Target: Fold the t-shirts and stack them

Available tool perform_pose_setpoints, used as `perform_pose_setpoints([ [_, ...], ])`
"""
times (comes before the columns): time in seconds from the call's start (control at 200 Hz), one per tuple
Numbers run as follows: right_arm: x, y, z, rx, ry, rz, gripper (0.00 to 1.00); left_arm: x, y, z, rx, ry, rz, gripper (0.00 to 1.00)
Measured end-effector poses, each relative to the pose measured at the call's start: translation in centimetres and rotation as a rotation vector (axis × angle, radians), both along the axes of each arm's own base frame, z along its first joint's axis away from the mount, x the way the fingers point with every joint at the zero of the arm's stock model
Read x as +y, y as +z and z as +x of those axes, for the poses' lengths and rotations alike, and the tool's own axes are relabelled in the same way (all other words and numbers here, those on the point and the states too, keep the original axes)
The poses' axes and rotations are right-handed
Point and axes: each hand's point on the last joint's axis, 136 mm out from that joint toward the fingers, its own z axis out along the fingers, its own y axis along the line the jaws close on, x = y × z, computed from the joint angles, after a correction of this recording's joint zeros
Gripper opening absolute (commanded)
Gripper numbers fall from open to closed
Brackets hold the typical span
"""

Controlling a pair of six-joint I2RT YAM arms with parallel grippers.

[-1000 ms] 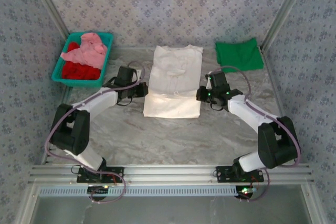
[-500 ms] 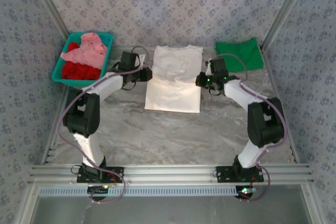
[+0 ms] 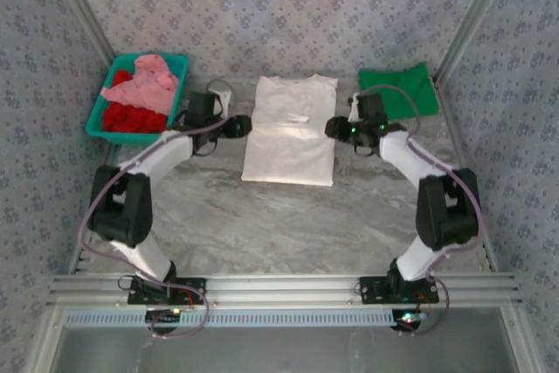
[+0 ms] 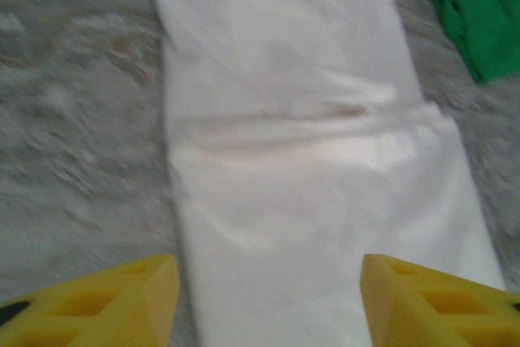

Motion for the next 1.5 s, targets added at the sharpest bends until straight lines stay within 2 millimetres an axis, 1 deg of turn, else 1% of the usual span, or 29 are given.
perform_pose_setpoints([
  [0.035,1.1,-0.1,-1.4,-0.006,0.032,0.005,0.27,-0.8,-0.4,-1.2,0.005,-0.02,-0.004,0.46],
  [0.105,3.4,-1.0,-3.9,-0.004,0.097,0.025,0.21,-1.8,-2.1,-2.7,0.035,-0.042,-0.01,0.41],
  [0.16,4.4,-2.3,-5.3,0.015,0.13,0.031,0.18,-2.2,-4.2,-3.7,0.081,-0.048,-0.009,0.39],
  [0.23,5.1,-4.0,-6.6,0.056,0.144,0.036,0.15,-2.5,-6.8,-4.6,0.14,-0.051,-0.004,0.37],
  [0.295,5.3,-5.2,-7.1,0.09,0.145,0.036,0.13,-2.9,-9.1,-5.5,0.192,-0.054,0.004,0.36],
  [0.35,5.4,-6.0,-7.2,0.111,0.139,0.037,0.12,-3.2,-10.6,-6.1,0.228,-0.056,0.01,0.35],
  [0.425,5.4,-7.0,-7.3,0.13,0.134,0.035,0.12,-3.4,-12.1,-6.7,0.263,-0.052,0.014,0.35],
  [0.47,5.3,-7.7,-7.5,0.145,0.129,0.031,0.12,-3.5,-12.5,-6.9,0.27,-0.049,0.013,0.35],
  [0.63,4.2,-10.8,-8.5,0.214,0.103,0.007,0.11,-3.4,-12.8,-6.9,0.263,-0.03,-0.01,0.34],
  [0.72,3.8,-12.0,-9.1,0.24,0.097,-0.003,0.11,-3.4,-12.9,-6.9,0.247,-0.019,-0.032,0.33],
  [0.854,3.9,-12.1,-9.1,0.225,0.095,0.009,0.1,-3.3,-12.9,-7.3,0.221,0.004,-0.057,0.33],
  [0.979,4.0,-12.0,-9.5,0.207,0.103,0.018,0.09,-3.1,-12.9,-8.7,0.224,0.021,-0.067,0.33],
  [1.114,4.0,-12.0,-10.8,0.208,0.111,0.025,0.09,-3.1,-13.0,-10.7,0.245,0.035,-0.054,0.31],
  [1.294,3.6,-11.9,-13.3,0.241,0.122,0.016,0.11,-2.8,-13.0,-13.9,0.299,0.051,-0.028,0.32],
  [1.399,3.4,-11.2,-13.9,0.247,0.122,0.009,0.16,-2.4,-13.1,-14.9,0.33,0.06,-0.009,0.32],
  [1.499,3.2,-10.0,-13.5,0.236,0.114,0.012,0.18,-2.2,-12.9,-15.0,0.357,0.065,0.013,0.35],
])
